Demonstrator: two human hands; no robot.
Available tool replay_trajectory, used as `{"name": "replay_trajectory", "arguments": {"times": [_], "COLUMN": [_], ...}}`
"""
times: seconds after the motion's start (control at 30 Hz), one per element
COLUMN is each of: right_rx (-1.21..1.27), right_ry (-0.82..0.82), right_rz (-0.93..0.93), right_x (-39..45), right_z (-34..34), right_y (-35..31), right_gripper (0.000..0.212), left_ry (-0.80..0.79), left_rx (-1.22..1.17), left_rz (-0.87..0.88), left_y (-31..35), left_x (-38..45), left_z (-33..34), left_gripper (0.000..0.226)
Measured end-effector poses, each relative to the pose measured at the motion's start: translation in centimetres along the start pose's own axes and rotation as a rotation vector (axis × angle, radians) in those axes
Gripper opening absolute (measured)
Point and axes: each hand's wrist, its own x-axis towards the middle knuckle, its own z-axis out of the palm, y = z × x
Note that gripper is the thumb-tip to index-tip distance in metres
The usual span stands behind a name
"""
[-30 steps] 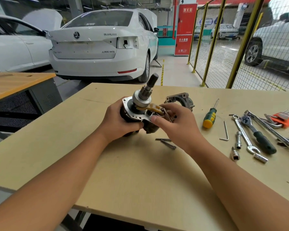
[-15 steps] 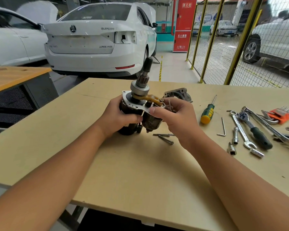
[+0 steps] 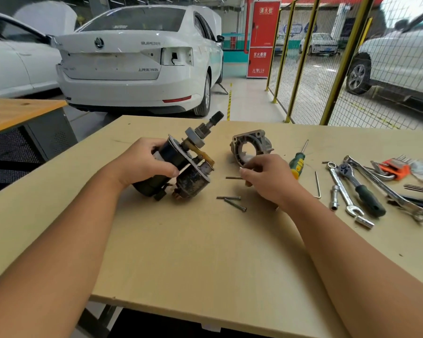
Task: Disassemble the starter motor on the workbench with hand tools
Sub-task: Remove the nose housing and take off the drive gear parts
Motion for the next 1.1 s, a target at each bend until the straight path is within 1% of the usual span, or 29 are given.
{"name": "replay_trajectory", "arguments": {"times": [0.07, 0.13, 0.23, 0.3, 0.4, 0.47, 0.53, 0.6, 0.63, 0.67, 0.73, 0.8, 0.83, 0.9, 0.93, 0.97, 1.0, 1.03, 1.1], "right_rx": [-0.017, -0.088, -0.187, -0.233, -0.279, -0.255, -0.232, -0.307, -0.356, -0.381, -0.355, -0.315, -0.328, -0.440, -0.483, -0.482, -0.440, -0.360, -0.163], "right_ry": [-0.010, 0.003, 0.028, -0.005, -0.009, 0.027, 0.088, 0.160, 0.188, 0.204, 0.194, 0.130, 0.092, 0.042, 0.049, 0.070, 0.084, 0.073, -0.006], "right_rz": [-0.014, -0.029, -0.046, -0.075, -0.076, -0.094, -0.150, -0.209, -0.235, -0.263, -0.314, -0.363, -0.411, -0.535, -0.578, -0.598, -0.601, -0.579, -0.514], "right_x": [0.0, -0.1, -0.2, -0.2, -0.1, -0.1, -0.2, -0.3, -0.3, -0.3, 0.2, 0.8, 1.2, 1.6, 1.7, 1.8, 1.8, 1.7, 1.8], "right_z": [0.2, 0.1, 0.0, 0.0, 0.2, 0.5, 0.8, 1.0, 1.2, 1.3, 1.6, 1.9, 2.0, 2.4, 2.6, 2.8, 3.0, 3.1, 3.3], "right_y": [-0.2, -0.4, -0.5, -0.4, 0.0, -0.1, -0.4, -0.6, -0.7, -0.8, -1.2, -2.0, -2.4, -3.1, -3.2, -3.1, -2.9, -2.6, -2.1], "right_gripper": [0.014, 0.015, 0.014, 0.013, 0.019, 0.020, 0.019, 0.021, 0.022, 0.024, 0.025, 0.026, 0.027, 0.027, 0.025, 0.020, 0.015, 0.011, 0.013], "left_ry": [0.009, 0.005, -0.018, -0.017, -0.033, -0.058, -0.108, -0.161, -0.163, -0.133, -0.007, 0.087, 0.124, 0.179, 0.154, 0.084, -0.002, -0.073, -0.121], "left_rx": [0.017, 0.032, 0.093, 0.110, 0.162, 0.227, 0.341, 0.435, 0.476, 0.549, 0.777, 0.920, 0.921, 0.775, 0.683, 0.644, 0.662, 0.695, 0.712], "left_rz": [-0.011, -0.032, -0.087, -0.112, -0.108, -0.108, -0.112, -0.104, -0.091, -0.051, 0.111, 0.264, 0.305, 0.385, 0.435, 0.485, 0.533, 0.559, 0.534], "left_y": [-0.2, -0.3, -0.4, -0.5, -0.6, -0.6, -0.4, -0.1, 0.1, 0.2, 0.5, 0.7, 0.6, -0.1, -0.5, -1.0, -1.3, -1.5, -1.7], "left_x": [-0.2, -0.2, 0.4, 0.8, 1.1, 1.7, 2.6, 3.6, 3.9, 4.2, 4.5, 4.4, 4.2, 3.6, 3.2, 2.8, 2.4, 2.2, 2.2], "left_z": [-0.5, -0.7, -0.7, -0.8, -1.0, -1.2, -1.1, -0.6, -0.4, -0.2, -0.2, 0.1, 0.2, 0.5, 0.5, 0.6, 0.7, 0.8, 0.9], "left_gripper": [0.051, 0.050, 0.039, 0.035, 0.043, 0.050, 0.051, 0.049, 0.050, 0.052, 0.062, 0.070, 0.071, 0.066, 0.062, 0.060, 0.060, 0.063, 0.070]}}
